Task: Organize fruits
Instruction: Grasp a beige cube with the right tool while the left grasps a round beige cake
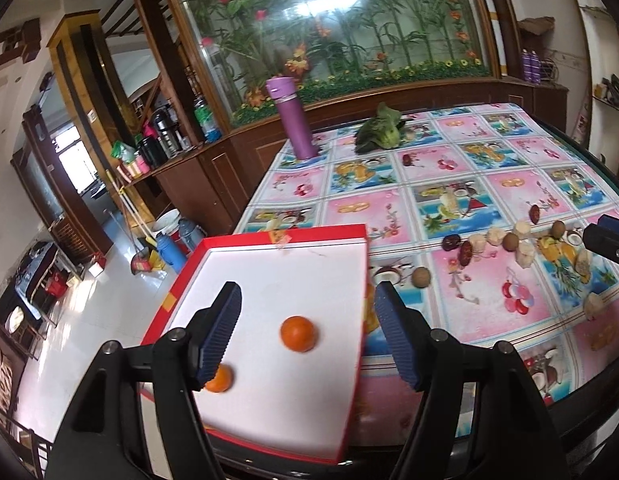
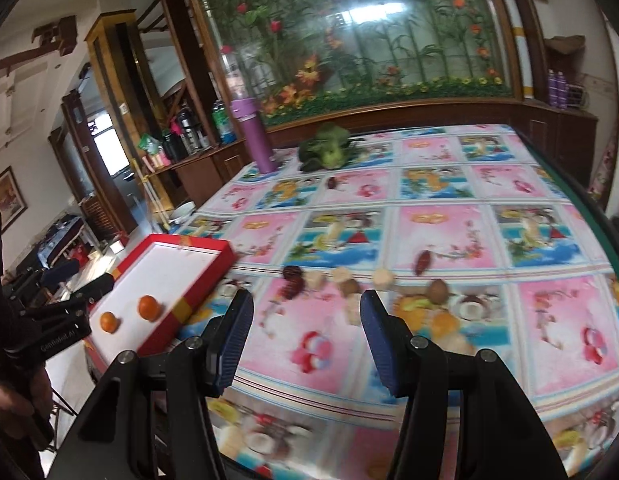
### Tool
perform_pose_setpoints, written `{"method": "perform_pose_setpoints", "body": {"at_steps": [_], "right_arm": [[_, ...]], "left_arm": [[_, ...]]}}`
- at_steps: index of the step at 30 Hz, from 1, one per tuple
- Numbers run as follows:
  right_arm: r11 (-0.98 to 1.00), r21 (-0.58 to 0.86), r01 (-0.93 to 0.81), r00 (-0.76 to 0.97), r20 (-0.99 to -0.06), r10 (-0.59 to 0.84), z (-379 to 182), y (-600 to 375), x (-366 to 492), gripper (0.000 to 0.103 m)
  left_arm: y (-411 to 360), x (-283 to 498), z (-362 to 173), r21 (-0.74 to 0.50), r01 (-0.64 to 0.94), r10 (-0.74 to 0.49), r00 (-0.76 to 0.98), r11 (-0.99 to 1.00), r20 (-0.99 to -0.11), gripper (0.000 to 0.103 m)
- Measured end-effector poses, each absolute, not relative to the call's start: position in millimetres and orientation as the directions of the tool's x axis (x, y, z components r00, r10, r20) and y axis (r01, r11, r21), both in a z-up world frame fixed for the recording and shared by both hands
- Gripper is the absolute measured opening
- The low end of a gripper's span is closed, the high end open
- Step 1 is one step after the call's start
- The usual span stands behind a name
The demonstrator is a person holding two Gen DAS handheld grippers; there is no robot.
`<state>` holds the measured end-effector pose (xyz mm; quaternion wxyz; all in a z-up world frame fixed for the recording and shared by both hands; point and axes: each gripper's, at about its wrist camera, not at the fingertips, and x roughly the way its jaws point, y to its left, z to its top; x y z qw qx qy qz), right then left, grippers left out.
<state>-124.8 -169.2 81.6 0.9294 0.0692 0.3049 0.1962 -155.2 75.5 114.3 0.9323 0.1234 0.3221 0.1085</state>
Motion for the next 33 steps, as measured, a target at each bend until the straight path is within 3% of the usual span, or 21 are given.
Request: {"method": "perform_pose_setpoints", "body": {"at_steps": [4, 17, 27, 33], "right_arm": [[0.937, 0.218, -0.274, 0.746, -0.566, 0.350, 71, -195, -133, 0.056], [0.947, 0.218, -0.238, 0.681, -0.657, 0.322, 31, -219, -136, 0.056], [0.955, 0.215, -0.203, 0.675, -0.676, 0.296, 28, -228, -114, 0.056], [0.960, 0.169, -0.222, 0.630, -0.727, 0.274, 18, -219, -86, 0.056]], "left_arm": [[57, -147, 106, 0.310, -0.073, 0.253, 0.765, 0.948, -0.592, 0.078], [9, -113, 48, 0.162, 0.184, 0.018, 0.604, 0.970, -0.797, 0.078], [-41, -78, 49, 0.073, 0.341, -0.137, 0.552, 0.937, -0.822, 0.078], [-49, -39, 26, -0.003, 0.338, -0.171, 0.470, 0.941, -0.866, 0.074]]}}
